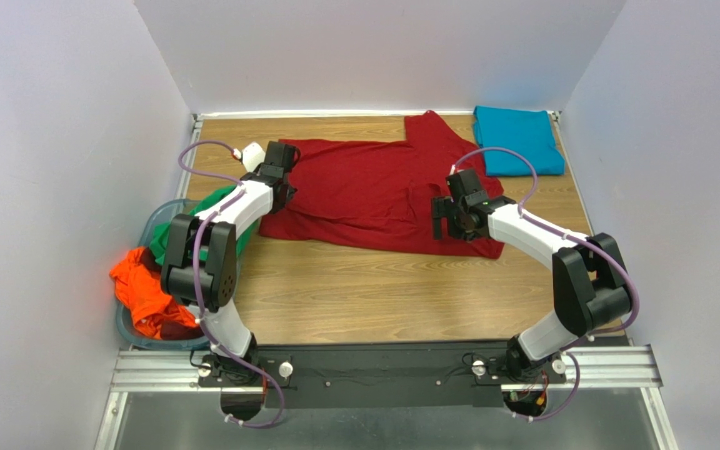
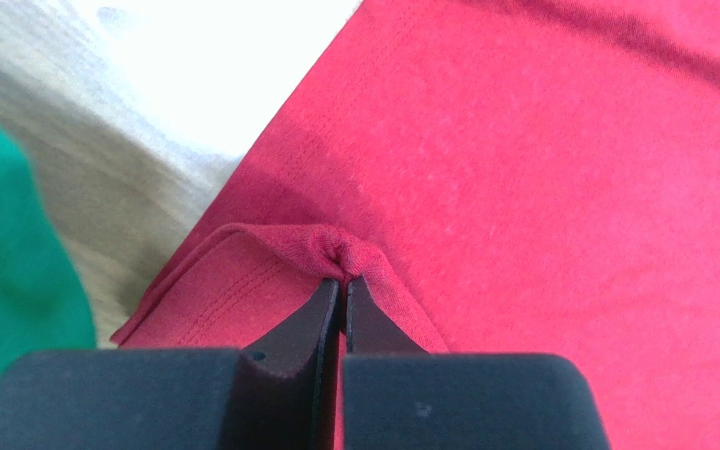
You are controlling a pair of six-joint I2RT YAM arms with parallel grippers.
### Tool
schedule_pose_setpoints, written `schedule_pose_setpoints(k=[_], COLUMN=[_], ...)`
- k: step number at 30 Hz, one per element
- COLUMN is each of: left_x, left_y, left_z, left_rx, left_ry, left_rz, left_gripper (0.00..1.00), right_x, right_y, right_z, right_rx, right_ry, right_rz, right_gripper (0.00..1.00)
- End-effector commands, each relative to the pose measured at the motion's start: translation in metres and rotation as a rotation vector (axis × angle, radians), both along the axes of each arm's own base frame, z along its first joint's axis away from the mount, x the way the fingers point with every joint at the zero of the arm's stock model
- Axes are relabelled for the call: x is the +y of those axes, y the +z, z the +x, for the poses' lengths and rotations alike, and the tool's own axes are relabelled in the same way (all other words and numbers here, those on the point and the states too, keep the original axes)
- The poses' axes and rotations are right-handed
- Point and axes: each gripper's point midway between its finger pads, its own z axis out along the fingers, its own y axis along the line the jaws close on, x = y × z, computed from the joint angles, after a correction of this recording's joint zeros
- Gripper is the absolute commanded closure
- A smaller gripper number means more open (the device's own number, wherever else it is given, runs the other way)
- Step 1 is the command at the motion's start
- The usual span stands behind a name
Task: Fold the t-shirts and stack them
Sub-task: Fold the tshirt
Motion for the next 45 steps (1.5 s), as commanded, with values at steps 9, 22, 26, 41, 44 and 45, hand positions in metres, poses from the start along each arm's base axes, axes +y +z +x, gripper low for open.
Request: schedule_pose_setpoints(k=[9, 22, 26, 41, 44, 45], left_x=[0.013, -0.02, -0.038, -0.057, -0.057, -0.058], left_y=[-0.005, 0.032, 0.031, 0.009, 0.004, 0.004], left_z=[0.007, 0.015, 0.0, 0.016, 0.022, 0.023], left_rx=[0.049, -0.054, -0.059, -0.038, -0.028, -0.028], left_ry=[0.044, -0.071, -0.131, -0.197, -0.202, -0.204], left_rz=[0.019, -0.081, -0.113, -0.105, -0.097, -0.095], left_gripper=[0.62, 0.11, 0.07, 0.07, 0.07, 0.06], right_x=[-0.007, -0.001, 0.014, 0.001, -0.007, -0.008], right_y=[-0.001, 0.023, 0.032, 0.015, 0.006, 0.006], right_z=[-0.001, 0.01, 0.02, 0.075, 0.083, 0.085], right_rx=[-0.011, -0.082, -0.096, -0.113, -0.105, -0.106], right_ry=[-0.011, -0.072, -0.06, -0.014, -0.035, -0.039], right_rz=[-0.034, 0.027, 0.095, -0.136, -0.188, -0.2], right_gripper=[0.0, 0.0, 0.0, 0.06, 0.18, 0.22])
